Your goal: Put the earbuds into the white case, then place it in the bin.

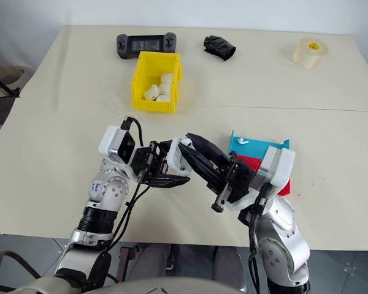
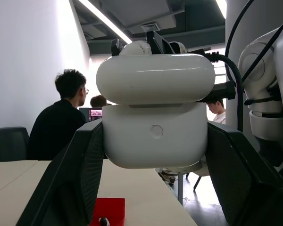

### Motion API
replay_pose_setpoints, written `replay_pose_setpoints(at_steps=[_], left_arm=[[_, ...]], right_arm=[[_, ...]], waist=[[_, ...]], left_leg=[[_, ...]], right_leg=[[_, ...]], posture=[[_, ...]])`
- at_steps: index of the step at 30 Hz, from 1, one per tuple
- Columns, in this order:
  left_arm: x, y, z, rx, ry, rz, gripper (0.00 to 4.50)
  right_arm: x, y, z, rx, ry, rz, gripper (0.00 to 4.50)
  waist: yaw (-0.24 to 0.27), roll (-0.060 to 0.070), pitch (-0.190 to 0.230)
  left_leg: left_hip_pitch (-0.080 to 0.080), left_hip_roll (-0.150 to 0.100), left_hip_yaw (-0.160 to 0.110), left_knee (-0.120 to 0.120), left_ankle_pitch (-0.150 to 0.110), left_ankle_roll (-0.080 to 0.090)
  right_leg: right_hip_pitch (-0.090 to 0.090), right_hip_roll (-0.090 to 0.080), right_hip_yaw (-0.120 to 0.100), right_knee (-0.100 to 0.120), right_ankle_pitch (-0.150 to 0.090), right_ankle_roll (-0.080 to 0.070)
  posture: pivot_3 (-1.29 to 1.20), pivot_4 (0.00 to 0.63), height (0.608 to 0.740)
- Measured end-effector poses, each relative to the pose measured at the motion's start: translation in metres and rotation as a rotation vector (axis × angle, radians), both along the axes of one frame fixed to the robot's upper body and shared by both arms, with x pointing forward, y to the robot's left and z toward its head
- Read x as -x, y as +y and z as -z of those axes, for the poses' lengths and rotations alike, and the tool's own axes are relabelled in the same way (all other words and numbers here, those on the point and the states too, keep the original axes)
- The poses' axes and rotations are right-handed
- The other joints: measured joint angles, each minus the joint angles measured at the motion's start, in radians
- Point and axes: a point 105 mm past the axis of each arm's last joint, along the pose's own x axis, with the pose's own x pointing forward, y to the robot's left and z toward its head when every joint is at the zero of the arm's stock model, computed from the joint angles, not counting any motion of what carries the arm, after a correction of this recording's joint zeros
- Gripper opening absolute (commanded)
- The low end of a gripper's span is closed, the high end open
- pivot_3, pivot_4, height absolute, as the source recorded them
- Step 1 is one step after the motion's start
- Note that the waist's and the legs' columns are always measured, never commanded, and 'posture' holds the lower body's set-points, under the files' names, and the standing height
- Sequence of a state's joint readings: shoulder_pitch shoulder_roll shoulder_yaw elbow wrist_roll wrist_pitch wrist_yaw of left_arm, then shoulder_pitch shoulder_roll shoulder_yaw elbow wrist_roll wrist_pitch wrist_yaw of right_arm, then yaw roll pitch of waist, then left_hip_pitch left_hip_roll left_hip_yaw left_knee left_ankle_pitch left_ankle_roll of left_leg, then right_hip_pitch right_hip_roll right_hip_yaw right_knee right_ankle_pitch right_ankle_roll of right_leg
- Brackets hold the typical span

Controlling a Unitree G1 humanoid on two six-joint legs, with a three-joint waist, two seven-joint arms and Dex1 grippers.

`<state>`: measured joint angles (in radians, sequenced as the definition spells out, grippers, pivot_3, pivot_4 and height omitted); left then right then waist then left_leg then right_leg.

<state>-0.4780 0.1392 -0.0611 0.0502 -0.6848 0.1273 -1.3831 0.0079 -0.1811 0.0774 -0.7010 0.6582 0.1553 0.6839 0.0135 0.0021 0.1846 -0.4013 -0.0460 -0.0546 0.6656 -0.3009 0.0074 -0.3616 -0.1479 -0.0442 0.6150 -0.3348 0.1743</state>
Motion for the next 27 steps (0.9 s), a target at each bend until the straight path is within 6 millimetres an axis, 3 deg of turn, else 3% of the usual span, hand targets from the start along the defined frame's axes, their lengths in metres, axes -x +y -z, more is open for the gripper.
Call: replay_pose_setpoints(at_steps=[25,27], left_arm=[[0.001,-0.007,0.001,-0.025,0.011,0.011,2.8],[0.001,-0.008,0.0,-0.021,0.01,0.01,2.8]], right_arm=[[-0.004,-0.011,0.01,0.102,-0.005,0.0,0.45],[-0.005,-0.013,0.009,0.108,0.005,-0.013,1.19]], waist=[[-0.011,0.0,0.0],[-0.011,0.0,0.0]], left_leg=[[0.0,0.0,0.0,0.0,0.0,0.0],[0.0,0.0,0.0,0.0,0.0,0.0]], right_leg=[[0.0,0.0,0.0,0.002,0.0,-0.001],[0.0,0.0,0.0,0.001,0.0,-0.001]], posture=[[0.0,0.15,0.74],[0.0,0.15,0.74]])
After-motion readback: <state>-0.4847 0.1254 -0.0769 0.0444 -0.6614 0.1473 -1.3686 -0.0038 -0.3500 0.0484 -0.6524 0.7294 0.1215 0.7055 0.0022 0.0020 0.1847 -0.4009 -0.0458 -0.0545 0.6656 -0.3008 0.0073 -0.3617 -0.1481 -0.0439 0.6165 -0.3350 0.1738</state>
